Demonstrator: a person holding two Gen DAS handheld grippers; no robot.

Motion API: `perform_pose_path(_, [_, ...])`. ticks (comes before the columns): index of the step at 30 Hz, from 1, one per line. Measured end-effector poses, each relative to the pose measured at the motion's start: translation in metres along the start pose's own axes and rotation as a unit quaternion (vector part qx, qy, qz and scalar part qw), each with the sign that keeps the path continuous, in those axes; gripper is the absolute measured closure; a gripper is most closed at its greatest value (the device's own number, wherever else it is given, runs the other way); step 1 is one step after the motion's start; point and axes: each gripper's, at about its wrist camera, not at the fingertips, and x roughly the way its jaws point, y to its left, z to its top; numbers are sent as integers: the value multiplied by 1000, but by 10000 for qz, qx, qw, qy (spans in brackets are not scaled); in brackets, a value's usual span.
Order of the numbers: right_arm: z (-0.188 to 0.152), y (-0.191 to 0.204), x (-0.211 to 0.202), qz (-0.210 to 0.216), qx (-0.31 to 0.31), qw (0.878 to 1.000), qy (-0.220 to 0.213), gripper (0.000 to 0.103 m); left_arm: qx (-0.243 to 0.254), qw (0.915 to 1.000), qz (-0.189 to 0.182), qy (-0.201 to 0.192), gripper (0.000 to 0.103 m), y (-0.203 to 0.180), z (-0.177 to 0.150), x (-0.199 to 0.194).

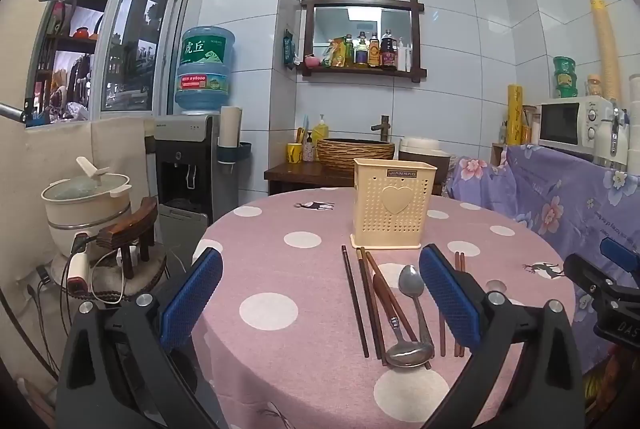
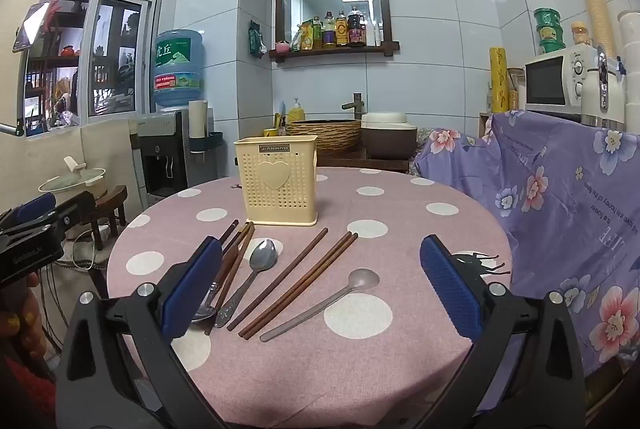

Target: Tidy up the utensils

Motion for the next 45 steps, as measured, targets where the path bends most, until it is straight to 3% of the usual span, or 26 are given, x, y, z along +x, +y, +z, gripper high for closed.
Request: perform_pose_path(45, [-9, -1, 6, -26, 23, 9999, 103, 5, 109, 9999, -34, 128, 5, 0, -7, 5])
